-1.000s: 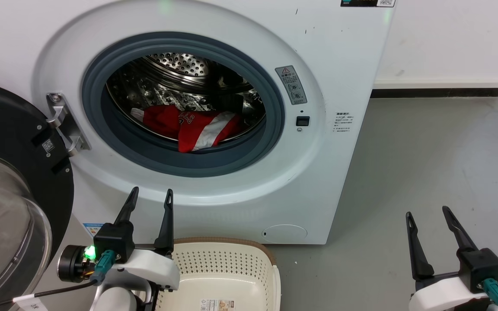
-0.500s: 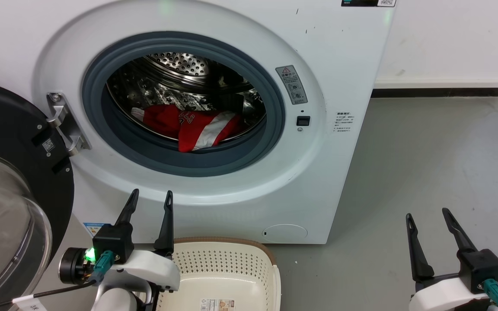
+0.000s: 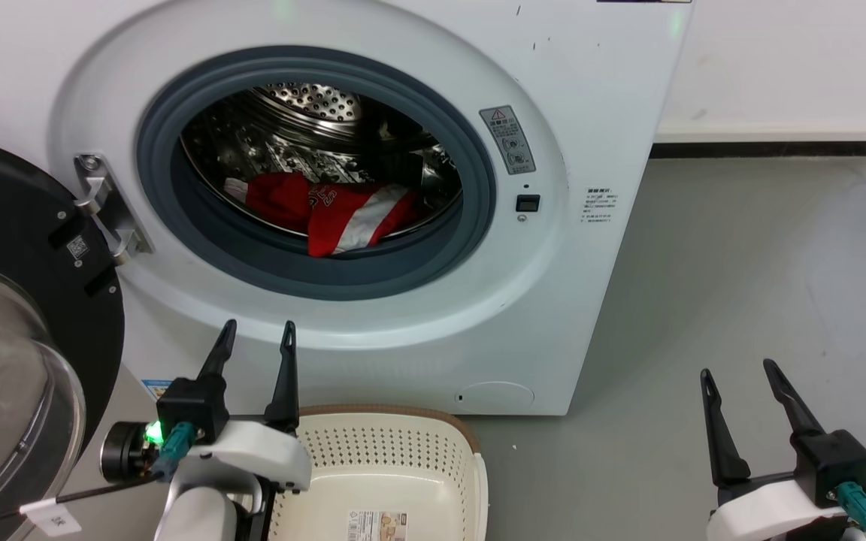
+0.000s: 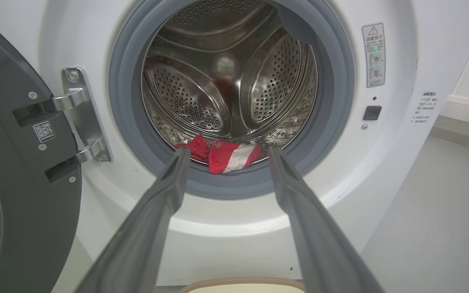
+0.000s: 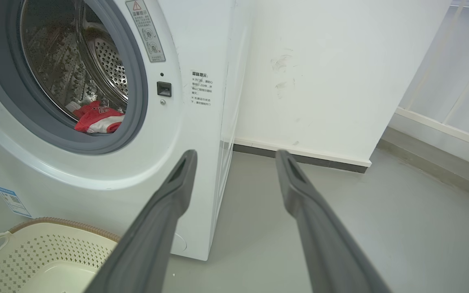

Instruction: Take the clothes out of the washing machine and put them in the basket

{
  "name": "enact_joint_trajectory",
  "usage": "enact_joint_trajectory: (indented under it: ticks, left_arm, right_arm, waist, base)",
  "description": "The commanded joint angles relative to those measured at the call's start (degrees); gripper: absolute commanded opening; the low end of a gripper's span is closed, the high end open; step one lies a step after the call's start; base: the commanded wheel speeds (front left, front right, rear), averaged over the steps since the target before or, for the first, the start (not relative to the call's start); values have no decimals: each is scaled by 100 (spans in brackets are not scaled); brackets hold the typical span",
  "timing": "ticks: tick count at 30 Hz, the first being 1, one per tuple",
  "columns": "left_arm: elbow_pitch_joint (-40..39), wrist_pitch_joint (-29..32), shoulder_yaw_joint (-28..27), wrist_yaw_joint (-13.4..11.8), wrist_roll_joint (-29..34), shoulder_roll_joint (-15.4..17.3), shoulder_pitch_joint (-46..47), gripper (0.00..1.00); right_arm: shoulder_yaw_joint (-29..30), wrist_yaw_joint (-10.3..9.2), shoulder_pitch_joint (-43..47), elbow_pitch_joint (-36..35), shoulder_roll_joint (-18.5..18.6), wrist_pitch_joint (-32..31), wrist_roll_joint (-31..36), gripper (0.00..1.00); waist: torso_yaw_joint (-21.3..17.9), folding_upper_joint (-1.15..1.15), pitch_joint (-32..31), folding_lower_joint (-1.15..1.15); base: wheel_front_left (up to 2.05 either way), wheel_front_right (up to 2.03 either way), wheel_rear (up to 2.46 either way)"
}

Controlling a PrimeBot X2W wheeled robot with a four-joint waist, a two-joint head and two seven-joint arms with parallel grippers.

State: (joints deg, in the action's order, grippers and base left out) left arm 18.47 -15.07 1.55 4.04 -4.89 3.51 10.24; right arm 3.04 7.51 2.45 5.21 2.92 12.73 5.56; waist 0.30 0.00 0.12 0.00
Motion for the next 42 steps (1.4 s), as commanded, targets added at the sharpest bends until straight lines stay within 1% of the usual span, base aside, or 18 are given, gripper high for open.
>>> enact_joint_trajectory:
  ticks: [1,7,11,15,22,23,24,30,36,40,41,42]
  left_arm:
    - [56,-15,-3,-23,-14,-3,183,100]
    - [377,-14,-76,-52,-22,25,799,100]
    - [729,-15,-159,-51,-33,169,1407,100]
    - [1144,-13,-252,-111,-54,323,2069,100]
    - [1943,69,-339,-64,-106,703,3367,100]
    - [1943,69,-339,-64,-106,703,3367,100]
    - [2040,78,-333,-50,-103,764,3555,100]
    - [2593,276,-251,15,-24,1087,4549,100]
    - [3131,523,-67,109,85,1356,5459,100]
    - [3479,793,125,159,239,1573,6051,100]
    - [3707,996,274,192,353,1717,6463,100]
    - [3808,1103,312,196,386,1763,6585,100]
  right_arm:
    - [-38,-4,-109,-65,-6,-2,-46,100]
    - [-156,-4,-330,-208,-7,-8,-108,100]
    - [-267,-4,-558,-285,-8,22,-159,100]
    - [-339,-4,-772,-319,-8,65,-219,100]
    - [-458,-4,-1121,-361,-9,152,-315,100]
    - [-458,-4,-1121,-361,-9,152,-315,100]
    - [-484,-4,-1181,-359,-10,172,-324,100]
    - [-657,-4,-1520,-314,-10,231,-452,100]
    - [-864,-4,-1791,-230,-10,248,-546,100]
    - [-977,-4,-1956,-280,-9,247,-637,100]
    - [-1004,-5,-2032,-312,-9,247,-721,100]
    - [-1016,-4,-2048,-306,-10,247,-739,100]
  waist:
    - [-51,0,128,0]
    - [-246,0,675,0]
    - [-431,0,1194,0]
    - [-576,0,1699,0]
    - [-709,0,2587,0]
    - [-709,0,2587,0]
    - [-734,0,2701,0]
    - [-907,0,3285,0]
    - [-1087,0,3708,0]
    - [-1231,0,3946,0]
    - [-1326,0,4087,0]
    - [-1356,0,4126,0]
  base:
    - [0,0,0]
    - [0,0,0]
    - [0,0,0]
    - [0,0,0]
    - [0,0,0]
    - [0,0,0]
    - [0,0,0]
    - [0,0,0]
    - [0,0,0]
    - [0,0,0]
    - [0,0,0]
    - [0,0,0]
